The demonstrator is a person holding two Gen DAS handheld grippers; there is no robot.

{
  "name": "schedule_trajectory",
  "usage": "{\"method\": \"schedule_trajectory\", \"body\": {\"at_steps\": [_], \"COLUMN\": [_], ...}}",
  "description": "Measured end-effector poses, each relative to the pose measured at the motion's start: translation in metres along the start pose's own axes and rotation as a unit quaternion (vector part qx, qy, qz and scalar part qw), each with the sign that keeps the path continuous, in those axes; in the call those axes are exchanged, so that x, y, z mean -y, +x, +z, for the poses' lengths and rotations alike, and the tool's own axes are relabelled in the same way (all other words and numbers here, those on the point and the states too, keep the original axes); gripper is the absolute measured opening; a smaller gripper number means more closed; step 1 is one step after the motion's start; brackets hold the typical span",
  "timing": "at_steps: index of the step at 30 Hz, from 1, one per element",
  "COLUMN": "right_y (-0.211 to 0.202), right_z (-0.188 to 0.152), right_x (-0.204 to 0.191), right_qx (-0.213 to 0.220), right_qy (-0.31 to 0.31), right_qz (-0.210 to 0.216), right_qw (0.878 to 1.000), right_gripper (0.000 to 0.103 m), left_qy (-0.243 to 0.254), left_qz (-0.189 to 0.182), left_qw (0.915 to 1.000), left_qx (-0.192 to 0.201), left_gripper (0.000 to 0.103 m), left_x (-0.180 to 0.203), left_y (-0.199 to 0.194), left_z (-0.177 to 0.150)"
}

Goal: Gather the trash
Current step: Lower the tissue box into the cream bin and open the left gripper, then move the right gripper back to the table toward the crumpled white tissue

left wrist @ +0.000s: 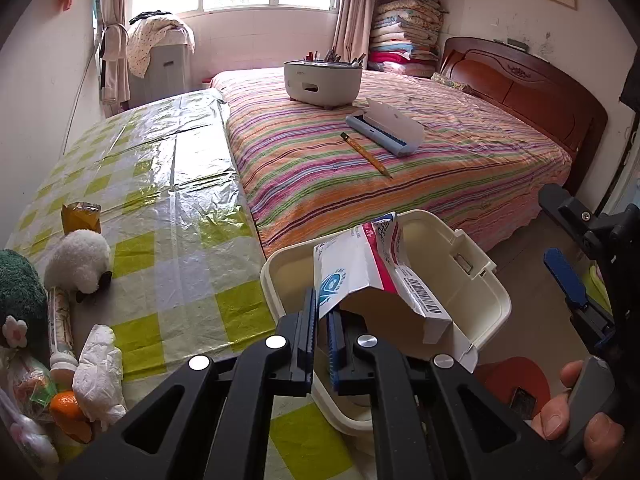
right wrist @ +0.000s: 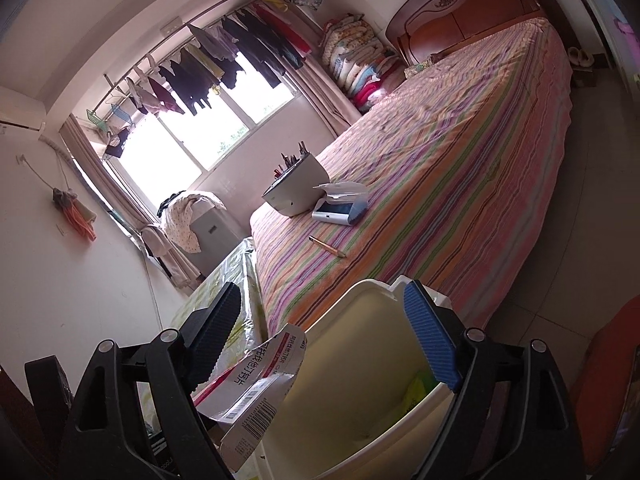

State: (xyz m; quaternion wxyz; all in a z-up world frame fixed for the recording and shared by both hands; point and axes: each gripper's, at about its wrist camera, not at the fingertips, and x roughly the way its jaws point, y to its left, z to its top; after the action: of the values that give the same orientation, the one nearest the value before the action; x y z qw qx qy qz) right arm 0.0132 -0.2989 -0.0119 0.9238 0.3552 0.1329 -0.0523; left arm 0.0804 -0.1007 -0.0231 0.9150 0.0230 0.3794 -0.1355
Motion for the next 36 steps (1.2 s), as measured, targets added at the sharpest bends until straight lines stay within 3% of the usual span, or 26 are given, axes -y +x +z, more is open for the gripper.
{"method": "schedule_trajectory", "body": {"at_steps": [7, 12, 13, 16, 17, 23, 36], "right_y": [0.003, 0.002, 0.002, 0.002, 0.001, -0.001, 0.004], "right_z": [-0.003, -0.004, -0.004, -0.002, -0.002, 0.001, -0.004], "right_x": [-0.004, -0.009, -0.009, -0.005, -0.004, 0.002, -0.008], "right_qx": [-0.008, -0.011, -0.012, -0.013, -0.012, -0.007, -0.018], "right_qy": [-0.003, -0.009, -0.007, 0.002, 0.004, 0.016, 0.002], "right_qz": [0.004, 0.013, 0.015, 0.018, 0.017, 0.020, 0.025], "right_qw": [1.000, 1.000, 1.000, 1.000, 1.000, 1.000, 1.000], "right_gripper": [0.082, 0.083, 0.084, 0.084, 0.084, 0.084, 0.085], "left_qy": [0.004, -0.030, -0.030, -0.026, -0.025, -0.006, -0.007], "left_qz": [0.003, 0.002, -0.001, -0.011, -0.007, -0.002, 0.030], "left_qw": [0.9989, 0.9988, 0.9989, 0.9995, 0.9997, 0.9996, 0.9983], "left_qx": [-0.046, -0.039, -0.036, -0.017, -0.002, 0.027, 0.049], "left_gripper": [0.007, 0.009, 0.016, 0.068, 0.070, 0.075, 0.076], "left_x": [-0.002, -0.008, -0.006, -0.001, 0.002, 0.012, -0.009], "left_y": [0.012, 0.013, 0.013, 0.008, 0.004, -0.008, -0.039], "left_z": [-0.005, -0.007, -0.007, -0.006, -0.005, -0.001, -0.007]}}
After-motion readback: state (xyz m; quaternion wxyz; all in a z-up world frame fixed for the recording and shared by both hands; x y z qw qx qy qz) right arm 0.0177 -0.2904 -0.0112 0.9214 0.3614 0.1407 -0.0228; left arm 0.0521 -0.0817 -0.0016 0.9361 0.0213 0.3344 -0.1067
